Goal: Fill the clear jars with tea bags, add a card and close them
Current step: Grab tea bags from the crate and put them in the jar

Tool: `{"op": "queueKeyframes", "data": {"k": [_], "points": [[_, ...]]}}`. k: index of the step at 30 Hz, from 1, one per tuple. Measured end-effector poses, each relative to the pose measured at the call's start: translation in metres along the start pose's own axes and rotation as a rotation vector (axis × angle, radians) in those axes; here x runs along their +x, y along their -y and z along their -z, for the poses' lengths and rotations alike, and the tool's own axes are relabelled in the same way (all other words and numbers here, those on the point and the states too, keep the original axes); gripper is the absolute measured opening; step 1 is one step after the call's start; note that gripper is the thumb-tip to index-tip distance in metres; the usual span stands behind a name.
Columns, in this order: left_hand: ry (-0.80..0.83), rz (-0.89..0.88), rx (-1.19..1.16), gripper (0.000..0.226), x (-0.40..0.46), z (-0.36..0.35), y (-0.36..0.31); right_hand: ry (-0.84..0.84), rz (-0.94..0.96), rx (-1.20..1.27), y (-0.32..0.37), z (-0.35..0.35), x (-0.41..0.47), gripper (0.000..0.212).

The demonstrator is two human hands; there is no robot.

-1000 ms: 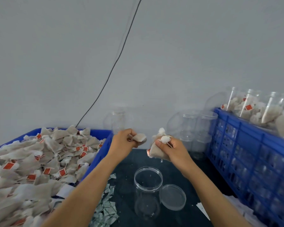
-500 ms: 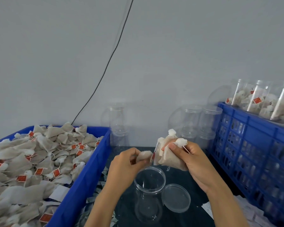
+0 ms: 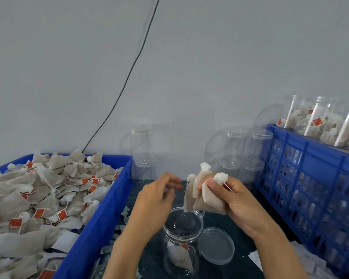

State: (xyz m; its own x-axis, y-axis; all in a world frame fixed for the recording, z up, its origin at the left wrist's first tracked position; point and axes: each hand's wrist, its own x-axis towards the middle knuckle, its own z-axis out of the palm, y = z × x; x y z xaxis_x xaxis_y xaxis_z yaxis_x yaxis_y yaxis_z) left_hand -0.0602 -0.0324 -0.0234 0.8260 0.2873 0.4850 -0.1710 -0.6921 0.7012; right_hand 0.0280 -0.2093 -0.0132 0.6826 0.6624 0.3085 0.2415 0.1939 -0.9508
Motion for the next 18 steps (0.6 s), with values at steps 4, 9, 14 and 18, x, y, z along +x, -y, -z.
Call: {"op": "queueKeyframes", "data": {"k": [4, 9, 14, 18], "points": [[0.037, 0.069, -0.295, 0.015, 0.002, -0.003, -0.006, 0.071, -0.038, 0.061, -0.005, -0.01, 0.001, 0.027], [-0.003, 0.083, -0.245, 0.012, 0.001, -0.002, 0.0, 0.137, -0.04, 0.017, -0.006, -0.015, 0.0, 0.025], [-0.076, 0.105, -0.211, 0.01, 0.001, -0.005, 0.006, -0.096, -0.028, -0.092, -0.003, -0.002, 0.001, 0.034], [0.156, 0.108, -0.022, 0.016, -0.001, -0.013, 0.004, -0.192, 0.025, -0.019, 0.0, 0.005, 0.0, 0.034]]}}
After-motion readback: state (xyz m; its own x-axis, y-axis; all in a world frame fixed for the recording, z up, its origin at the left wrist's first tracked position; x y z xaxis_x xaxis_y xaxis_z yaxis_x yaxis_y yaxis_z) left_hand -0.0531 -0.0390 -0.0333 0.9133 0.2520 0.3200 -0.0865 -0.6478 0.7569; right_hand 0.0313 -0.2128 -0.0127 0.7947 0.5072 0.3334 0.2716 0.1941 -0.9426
